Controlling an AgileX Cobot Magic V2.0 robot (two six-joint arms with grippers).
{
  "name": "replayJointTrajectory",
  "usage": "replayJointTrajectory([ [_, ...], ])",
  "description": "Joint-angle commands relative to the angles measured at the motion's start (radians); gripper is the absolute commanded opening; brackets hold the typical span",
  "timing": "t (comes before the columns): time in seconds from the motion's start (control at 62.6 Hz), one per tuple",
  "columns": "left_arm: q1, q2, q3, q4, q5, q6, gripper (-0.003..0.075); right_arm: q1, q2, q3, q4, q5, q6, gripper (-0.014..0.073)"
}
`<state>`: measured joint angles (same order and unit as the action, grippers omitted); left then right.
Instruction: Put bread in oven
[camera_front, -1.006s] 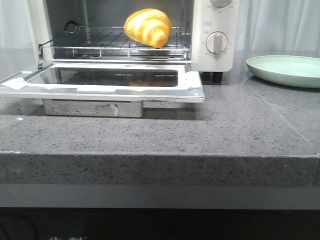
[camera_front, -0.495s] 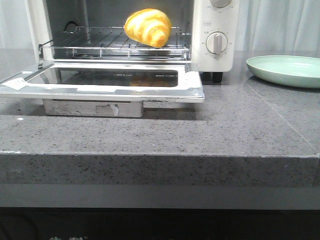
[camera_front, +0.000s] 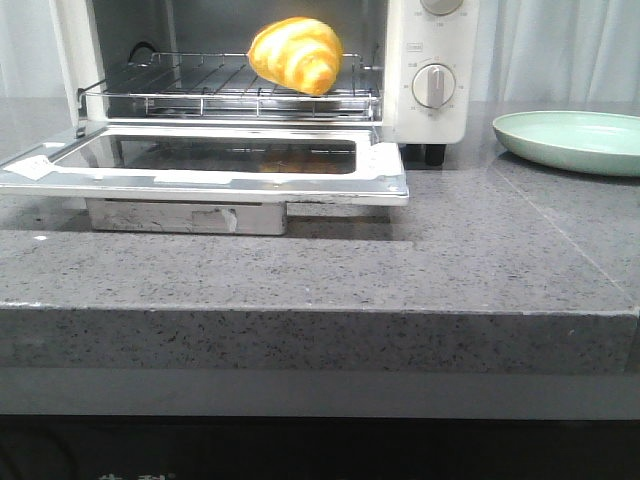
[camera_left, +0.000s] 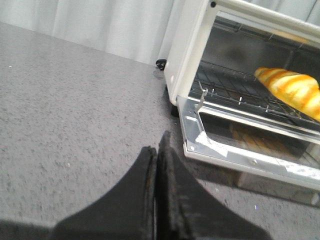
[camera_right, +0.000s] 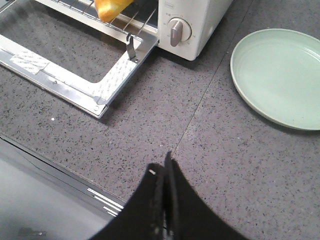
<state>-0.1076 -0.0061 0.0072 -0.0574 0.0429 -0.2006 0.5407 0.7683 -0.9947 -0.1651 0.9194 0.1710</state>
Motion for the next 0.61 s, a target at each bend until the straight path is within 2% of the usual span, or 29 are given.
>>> replayJointTrajectory([
  [0.0,0.013,-0.022,0.018,0.032,-0.117,0.001,-0.0018,-0.007,-0.002,-0.023,-0.011,-0.069,-0.01,-0.0069],
  [0.447,0.013,-0.022,0.024,0.057,-0.144,0.006,-0.0018,-0.007,-0.002,-0.023,-0.011,-0.069,-0.01,-0.0069],
  [0.591,0.013,-0.022,0.024,-0.031,-0.141,0.162,-0.0018,-0.007,-0.002,-0.023,-0.011,-0.069,-0.01,-0.0069],
])
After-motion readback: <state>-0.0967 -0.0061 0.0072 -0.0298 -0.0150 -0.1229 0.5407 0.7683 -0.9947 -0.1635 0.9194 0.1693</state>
